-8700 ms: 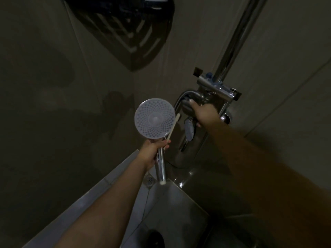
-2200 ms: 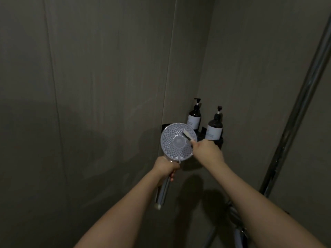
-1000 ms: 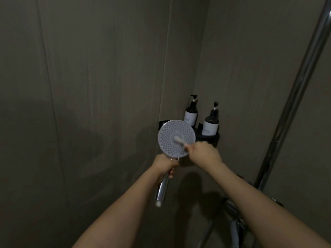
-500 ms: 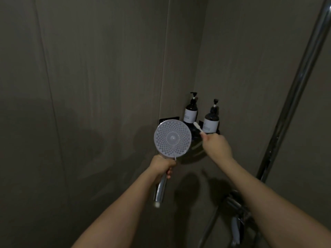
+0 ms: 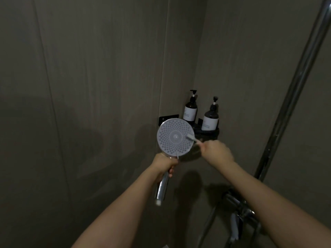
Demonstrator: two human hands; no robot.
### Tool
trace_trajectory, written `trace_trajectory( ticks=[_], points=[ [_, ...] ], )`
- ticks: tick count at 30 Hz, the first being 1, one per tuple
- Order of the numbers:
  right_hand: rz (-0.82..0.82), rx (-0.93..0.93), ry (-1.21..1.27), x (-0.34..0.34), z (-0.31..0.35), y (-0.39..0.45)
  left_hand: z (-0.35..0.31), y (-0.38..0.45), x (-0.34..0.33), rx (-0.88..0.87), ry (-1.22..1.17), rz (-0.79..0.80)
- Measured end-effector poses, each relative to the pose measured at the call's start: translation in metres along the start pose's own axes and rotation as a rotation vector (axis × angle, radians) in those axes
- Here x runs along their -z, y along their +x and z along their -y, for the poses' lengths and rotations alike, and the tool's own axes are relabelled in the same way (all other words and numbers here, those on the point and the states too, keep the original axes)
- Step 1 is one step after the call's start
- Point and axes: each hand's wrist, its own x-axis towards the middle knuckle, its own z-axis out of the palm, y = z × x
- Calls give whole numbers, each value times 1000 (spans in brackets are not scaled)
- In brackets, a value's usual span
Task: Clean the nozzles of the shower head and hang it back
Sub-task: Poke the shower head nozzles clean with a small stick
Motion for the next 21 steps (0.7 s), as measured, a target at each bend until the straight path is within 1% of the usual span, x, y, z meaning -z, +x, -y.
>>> trace_trajectory(
  ticks=[1, 2, 3, 4, 6, 7, 9, 10, 11, 12, 13, 14, 15, 16, 17, 18, 19, 20, 21],
  points=[
    [-21, -37, -20, 5, 3, 0, 2, 0, 1, 6, -3, -5],
    [-47, -9, -44, 5, 4, 1, 4, -1, 1, 12, -7, -6],
    [-63, 37, 16, 1, 5, 1, 5, -1, 1, 16, -14, -5],
    [-29, 73, 40, -4, 9, -5, 5, -1, 1, 19, -27, -4],
    [57, -8, 36, -10, 5, -13, 4, -1, 1, 20, -49, -2],
    [34, -34, 70, -9, -6, -7, 3, -2, 2, 19, -53, -6],
    [-14, -84, 17, 6, -14, -5, 1, -2, 7, 19, -58, -19],
    [-23, -64, -9, 6, -17, -4, 1, -2, 9, 19, -55, -20],
    [-27, -26, 63, 3, -16, -4, 1, -2, 10, 19, -50, -23],
    [4, 27, 92, -2, -11, -10, 1, -1, 11, 20, -48, -27],
    [59, -1, 100, -4, -5, -15, 1, 0, 11, 20, -49, -23],
    [67, -43, 89, -5, -8, -12, 1, -1, 10, 18, -48, -11],
    [20, -58, 125, -4, -14, -4, 2, -2, 8, 16, -42, 0],
    [-28, -72, 74, 2, -19, 2, 1, -2, 7, 15, -39, 3],
    [-83, -108, 100, 6, -19, 2, 2, -2, 7, 14, -39, 0],
    [-94, -81, 74, 7, -20, 4, 2, -2, 7, 14, -37, -3],
    [-60, -42, 106, 4, -16, 1, 2, -2, 8, 15, -34, -7],
    [9, 9, 103, -1, -13, -5, 2, -2, 8, 17, -32, -11],
    [54, -27, 79, -1, -11, -10, 2, -1, 8, 17, -34, -11]
  ],
)
